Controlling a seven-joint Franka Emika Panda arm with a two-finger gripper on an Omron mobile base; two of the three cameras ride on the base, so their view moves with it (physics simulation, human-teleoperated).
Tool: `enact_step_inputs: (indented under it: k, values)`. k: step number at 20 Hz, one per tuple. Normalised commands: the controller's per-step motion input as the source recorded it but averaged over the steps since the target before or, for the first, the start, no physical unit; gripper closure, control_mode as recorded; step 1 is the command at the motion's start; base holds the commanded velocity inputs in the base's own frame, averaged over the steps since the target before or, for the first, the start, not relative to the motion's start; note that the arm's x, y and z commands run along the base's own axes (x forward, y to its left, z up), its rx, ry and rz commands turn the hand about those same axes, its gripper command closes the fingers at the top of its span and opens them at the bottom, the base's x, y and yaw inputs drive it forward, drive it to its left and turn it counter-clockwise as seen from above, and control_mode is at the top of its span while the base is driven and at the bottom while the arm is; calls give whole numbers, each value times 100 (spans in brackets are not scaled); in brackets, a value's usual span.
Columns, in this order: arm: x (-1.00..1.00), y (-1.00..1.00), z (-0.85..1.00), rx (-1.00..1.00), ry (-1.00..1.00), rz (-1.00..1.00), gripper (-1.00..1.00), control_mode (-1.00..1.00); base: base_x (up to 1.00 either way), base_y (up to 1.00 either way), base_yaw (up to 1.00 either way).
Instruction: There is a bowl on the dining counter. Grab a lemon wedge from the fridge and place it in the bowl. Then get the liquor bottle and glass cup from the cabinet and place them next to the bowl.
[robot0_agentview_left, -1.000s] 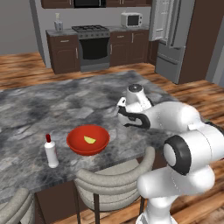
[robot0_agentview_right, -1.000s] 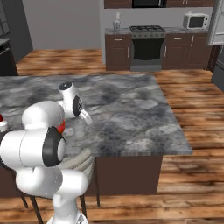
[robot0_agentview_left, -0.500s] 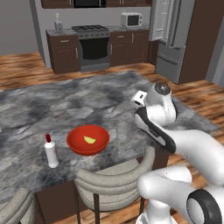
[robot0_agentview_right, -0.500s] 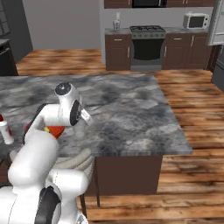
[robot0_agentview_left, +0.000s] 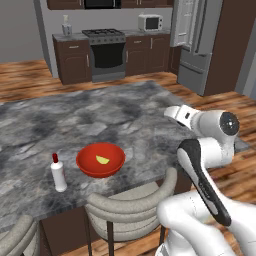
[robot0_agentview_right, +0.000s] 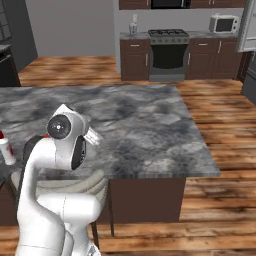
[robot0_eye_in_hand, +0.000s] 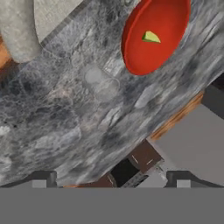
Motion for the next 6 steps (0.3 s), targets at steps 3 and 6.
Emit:
enact_step_inputs:
  k: [3,6]
  values:
    - [-97,0,70,0,-36,15,-100,-100,0,0,0]
    - [-99,0,59,0,-37,14,-100,-100,0,0,0]
